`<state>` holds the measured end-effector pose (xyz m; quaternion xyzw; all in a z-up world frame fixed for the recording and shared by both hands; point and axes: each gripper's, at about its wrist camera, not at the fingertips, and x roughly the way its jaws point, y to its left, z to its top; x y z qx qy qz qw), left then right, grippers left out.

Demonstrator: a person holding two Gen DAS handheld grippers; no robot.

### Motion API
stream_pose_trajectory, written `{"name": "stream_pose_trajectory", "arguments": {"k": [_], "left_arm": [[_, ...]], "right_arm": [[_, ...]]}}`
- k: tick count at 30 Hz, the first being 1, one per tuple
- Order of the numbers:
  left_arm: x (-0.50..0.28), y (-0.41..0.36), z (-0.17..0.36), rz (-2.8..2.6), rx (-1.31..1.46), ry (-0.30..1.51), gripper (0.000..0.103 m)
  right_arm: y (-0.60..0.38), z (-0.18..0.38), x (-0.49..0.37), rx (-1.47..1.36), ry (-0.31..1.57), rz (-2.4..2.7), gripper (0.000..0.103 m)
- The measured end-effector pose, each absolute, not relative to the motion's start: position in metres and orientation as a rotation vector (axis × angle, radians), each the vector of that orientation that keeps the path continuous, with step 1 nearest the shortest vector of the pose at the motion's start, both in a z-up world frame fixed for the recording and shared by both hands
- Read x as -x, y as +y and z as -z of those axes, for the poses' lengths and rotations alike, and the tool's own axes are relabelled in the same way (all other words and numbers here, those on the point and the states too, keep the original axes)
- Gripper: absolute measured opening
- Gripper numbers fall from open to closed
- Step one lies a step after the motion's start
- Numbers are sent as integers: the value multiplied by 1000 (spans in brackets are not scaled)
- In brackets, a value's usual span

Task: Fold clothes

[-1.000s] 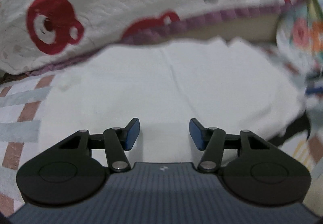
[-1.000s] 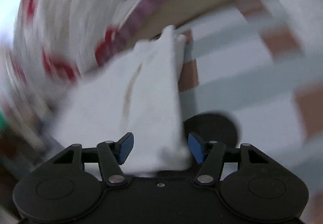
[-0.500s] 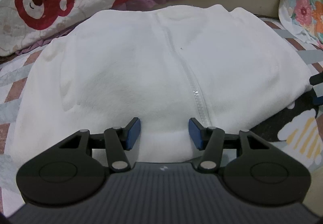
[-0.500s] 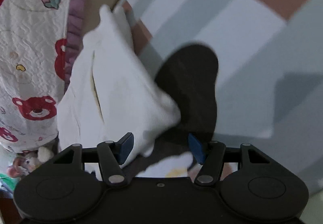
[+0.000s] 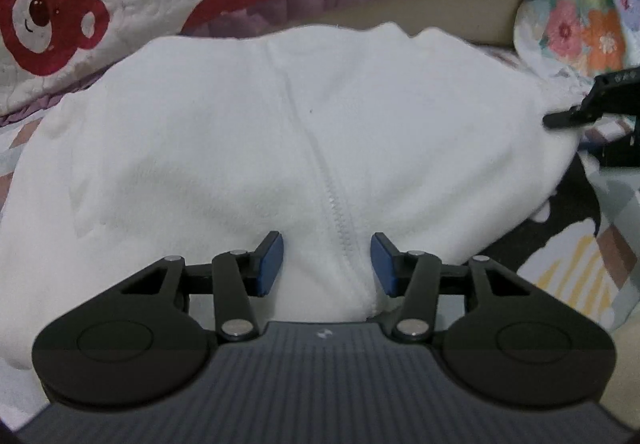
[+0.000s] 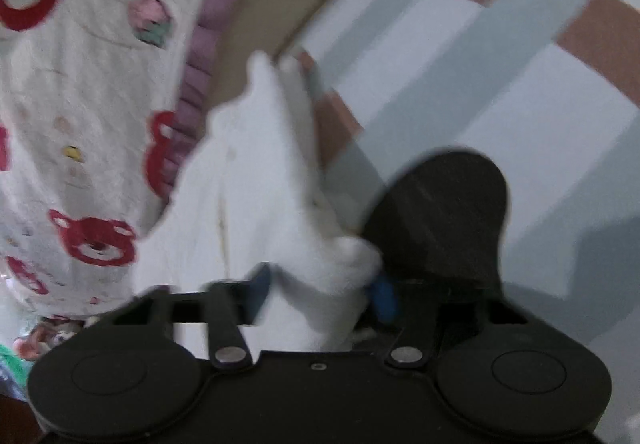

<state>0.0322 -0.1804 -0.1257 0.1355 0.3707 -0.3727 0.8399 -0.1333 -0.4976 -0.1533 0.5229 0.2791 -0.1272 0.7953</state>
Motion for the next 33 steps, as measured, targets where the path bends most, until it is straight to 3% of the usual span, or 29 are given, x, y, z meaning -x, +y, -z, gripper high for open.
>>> {"name": "stream_pose_trajectory", "arguments": {"k": [1,6,10,15,21,26,33], "left_arm": [[-33,-181,125,777,-278,796,49],[-36,-178,124,776,-251,812,49],[-40,-170,121,778,-184,847,48],[-46,-162,122,788,-113,909,48],[-53,-149,121,814,32,937,48],[-58,-144,127,808,91,979,48],[-53,-153,130,776,9,981,48]], "right_arm": [[-499,149,132,-1107,573,246,26],[-481,90,105,-733,531,75,23],[-470,50,89,-651,475,-31,12],[-447,21,56,-525,552,-56,12],[-454,49,66,-576,650,100,17],[-477,68,86,-705,705,206,33],[-501,105,103,-1007,694,302,36]]}}
